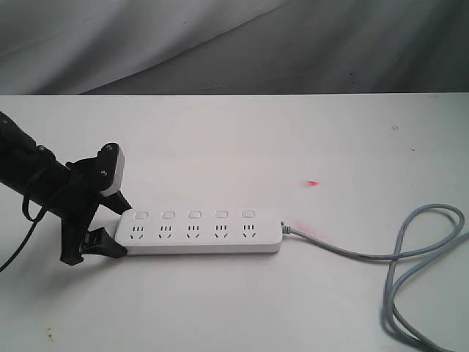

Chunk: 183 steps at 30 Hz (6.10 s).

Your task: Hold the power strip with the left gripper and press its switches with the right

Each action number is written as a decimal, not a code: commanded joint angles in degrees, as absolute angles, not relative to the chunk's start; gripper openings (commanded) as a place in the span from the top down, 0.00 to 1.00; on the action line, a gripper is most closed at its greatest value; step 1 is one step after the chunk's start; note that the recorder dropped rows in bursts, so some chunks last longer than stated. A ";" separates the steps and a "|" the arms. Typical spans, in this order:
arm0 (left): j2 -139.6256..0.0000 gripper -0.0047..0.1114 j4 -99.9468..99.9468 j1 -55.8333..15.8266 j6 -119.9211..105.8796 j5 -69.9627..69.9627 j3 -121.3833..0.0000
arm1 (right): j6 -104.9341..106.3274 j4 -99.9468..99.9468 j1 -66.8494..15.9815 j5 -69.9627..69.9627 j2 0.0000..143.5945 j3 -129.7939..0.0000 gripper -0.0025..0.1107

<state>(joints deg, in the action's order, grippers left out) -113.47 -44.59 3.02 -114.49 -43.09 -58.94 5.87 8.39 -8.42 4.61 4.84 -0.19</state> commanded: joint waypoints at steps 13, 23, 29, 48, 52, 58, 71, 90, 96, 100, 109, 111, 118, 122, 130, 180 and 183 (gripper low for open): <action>-113.40 0.47 -46.22 2.70 -114.31 -43.52 -59.35 | 5.57 7.49 -7.95 4.95 4.53 0.00 0.98; -113.40 0.31 -46.22 2.70 -114.41 -43.70 -59.35 | 5.57 7.49 -7.95 4.95 4.53 0.00 0.98; -113.40 0.28 -46.22 2.70 -114.41 -43.70 -59.35 | 5.57 7.49 -7.95 4.95 4.53 0.00 0.98; -102.07 0.28 -51.91 2.70 -112.41 -45.01 -59.60 | 5.57 7.66 -7.95 4.95 4.53 0.00 0.98; -93.30 0.28 -52.19 2.70 -102.50 -45.01 -59.60 | 5.57 7.66 -7.95 4.95 4.53 0.00 0.98; -77.33 0.57 -52.27 2.70 -89.79 -51.78 -59.60 | 5.57 7.66 -7.95 4.95 4.53 0.00 0.98; -61.15 0.96 -52.02 2.70 -82.53 -61.10 -59.60 | 5.57 7.66 -7.95 4.95 4.53 0.00 0.98; -28.55 0.96 -52.01 -8.06 -65.40 -2.96 -33.86 | 5.57 7.66 -7.95 4.95 4.53 0.00 0.98; -26.60 0.96 -52.01 -7.98 -59.38 -1.91 -26.41 | 5.57 7.66 -7.95 4.95 4.53 0.00 0.98; -23.16 0.96 -52.01 -7.98 -55.14 -1.91 -21.16 | 5.57 7.66 -7.95 4.95 4.53 0.00 0.98; -9.74 0.96 -52.43 -7.98 -49.01 0.66 -7.08 | 5.57 7.66 -7.95 4.95 4.53 0.00 0.98; -7.41 0.96 -52.43 -7.98 -48.70 1.19 -5.41 | 5.57 7.66 -7.95 4.95 4.53 0.00 0.98; -2.27 0.96 -51.56 -7.98 -47.63 1.71 -1.83 | 5.57 7.66 -7.95 4.95 4.53 0.00 0.98; -1.54 0.96 -46.34 -7.98 -41.61 1.32 -1.35 | 5.57 7.66 -7.95 4.95 4.53 0.00 0.98; -1.54 0.96 -17.05 -7.98 -8.75 -7.53 -1.35 | 5.57 7.66 -7.95 4.95 4.53 0.00 0.98; 0.00 0.96 -8.40 -7.98 -0.36 -17.82 0.00 | 5.57 7.66 -7.95 4.95 4.53 0.00 0.98; 0.00 0.96 -8.40 -7.98 -0.36 -17.82 0.00 | 5.57 7.66 -7.95 4.95 4.53 0.00 0.98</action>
